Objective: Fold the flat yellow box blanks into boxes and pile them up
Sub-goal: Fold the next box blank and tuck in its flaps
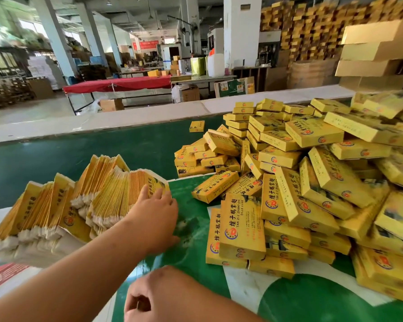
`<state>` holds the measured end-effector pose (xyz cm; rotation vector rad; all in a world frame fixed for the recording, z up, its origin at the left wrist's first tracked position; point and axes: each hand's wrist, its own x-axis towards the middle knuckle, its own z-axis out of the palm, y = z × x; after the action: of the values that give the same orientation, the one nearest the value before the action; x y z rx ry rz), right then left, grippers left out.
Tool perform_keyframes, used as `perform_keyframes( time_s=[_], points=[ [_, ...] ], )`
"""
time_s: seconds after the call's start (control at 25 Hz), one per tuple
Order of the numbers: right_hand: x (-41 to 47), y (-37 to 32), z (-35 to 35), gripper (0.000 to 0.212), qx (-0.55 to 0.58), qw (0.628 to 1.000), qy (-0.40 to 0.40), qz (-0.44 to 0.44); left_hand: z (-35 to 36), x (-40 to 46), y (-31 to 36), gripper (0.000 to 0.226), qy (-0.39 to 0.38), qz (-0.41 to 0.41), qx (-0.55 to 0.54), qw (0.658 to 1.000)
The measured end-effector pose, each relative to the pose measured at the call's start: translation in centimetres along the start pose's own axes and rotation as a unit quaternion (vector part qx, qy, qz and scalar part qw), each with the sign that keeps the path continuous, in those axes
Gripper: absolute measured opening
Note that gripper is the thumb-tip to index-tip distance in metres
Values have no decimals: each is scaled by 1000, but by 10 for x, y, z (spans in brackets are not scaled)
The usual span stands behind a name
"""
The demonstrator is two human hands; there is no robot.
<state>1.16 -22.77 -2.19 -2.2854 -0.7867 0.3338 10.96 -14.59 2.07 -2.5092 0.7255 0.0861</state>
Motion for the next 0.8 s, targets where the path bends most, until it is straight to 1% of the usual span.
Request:
perform_keyframes(
  time_s=[0.04, 0.08, 0.16, 0.24, 0.32, 0.4, 0.48, 0.52, 0.56, 0.6, 0.64, 0.68, 0.72, 0.76, 0.8],
  points=[
    [0, -2, 1, 22, 11, 1000, 17, -6, 1, 0, 0, 65, -31, -2, 17, 999],
    [-1, -5, 0, 22, 14, 1000, 21, -6, 1, -1, 1, 51, -37, 1, 29, 999],
    [-1, -7, -2, 24, 12, 1000, 7, -5, 0, -4, 2, 26, -5, 13, 53, 998],
    [-4, -6, -2, 24, 40, 999, 7, 11, -2, -12, 4, 18, 24, 27, 65, 997],
    [-6, -7, -2, 23, 71, 997, 14, 19, -3, -22, 4, 19, 60, 44, 72, 995],
    [-7, -7, -1, 23, 65, 997, 20, 22, -5, -32, 2, 23, 141, 68, 55, 986],
    [-7, -7, 1, 21, 58, 998, 24, 25, -11, -41, -5, 28, 243, 80, 5, 967],
    [-6, -5, 2, 20, 62, 997, 33, 29, -13, -46, -11, 26, 312, 84, -27, 946],
    [-4, -3, 2, 20, 79, 995, 48, 38, -13, -53, -16, 24, 390, 81, -60, 915],
    [-3, -2, 2, 21, 124, 989, 71, 47, -11, -61, -21, 21, 460, 68, -86, 881],
    [-2, -2, 0, 22, 205, 973, 93, 58, -7, -72, -27, 19, 507, 53, -103, 854],
    [-2, -2, -3, 26, 316, 939, 121, 64, -1, -84, -31, 20, 535, 41, -115, 836],
    [-2, -1, -7, 30, 432, 888, 147, 61, 6, -98, -31, 21, 545, 33, -124, 828],
    [-2, 1, -11, 37, 531, 828, 174, 49, 13, -111, -28, 23, 546, 29, -130, 827],
    [-2, 3, -15, 46, 594, 779, 198, 38, 20, -123, -22, 24, 538, 34, -134, 832]
  ],
)
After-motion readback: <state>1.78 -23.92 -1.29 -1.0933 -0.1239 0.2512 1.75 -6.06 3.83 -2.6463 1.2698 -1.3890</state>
